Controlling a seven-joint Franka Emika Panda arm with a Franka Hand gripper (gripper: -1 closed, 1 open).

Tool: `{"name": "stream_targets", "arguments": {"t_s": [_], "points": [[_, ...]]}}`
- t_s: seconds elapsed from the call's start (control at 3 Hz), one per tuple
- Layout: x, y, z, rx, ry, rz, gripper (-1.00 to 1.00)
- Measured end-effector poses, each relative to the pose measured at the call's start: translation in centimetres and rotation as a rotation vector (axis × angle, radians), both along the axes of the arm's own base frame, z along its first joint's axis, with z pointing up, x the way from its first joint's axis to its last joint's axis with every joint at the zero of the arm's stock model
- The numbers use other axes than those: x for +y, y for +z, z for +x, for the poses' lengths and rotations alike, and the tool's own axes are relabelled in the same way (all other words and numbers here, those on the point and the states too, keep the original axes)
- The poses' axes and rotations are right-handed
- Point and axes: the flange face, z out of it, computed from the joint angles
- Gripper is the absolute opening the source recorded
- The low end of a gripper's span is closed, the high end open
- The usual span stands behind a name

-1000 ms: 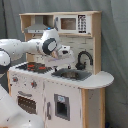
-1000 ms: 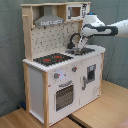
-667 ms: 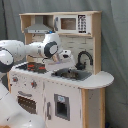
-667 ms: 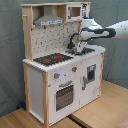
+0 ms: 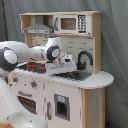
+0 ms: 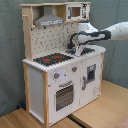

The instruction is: Play with the kitchen

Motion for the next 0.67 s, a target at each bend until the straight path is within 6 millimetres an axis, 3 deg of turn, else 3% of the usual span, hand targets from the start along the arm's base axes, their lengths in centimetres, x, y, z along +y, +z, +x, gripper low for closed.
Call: {"name": "stream_targets", "arguments": {"t_s": [0.33, 0.67], "points": [[0.04, -0.02, 0.10, 0.003, 0.015, 0.002, 1.00], [0.06, -0.05, 0.15, 0.005, 0.023, 0.002, -1.00]]}}
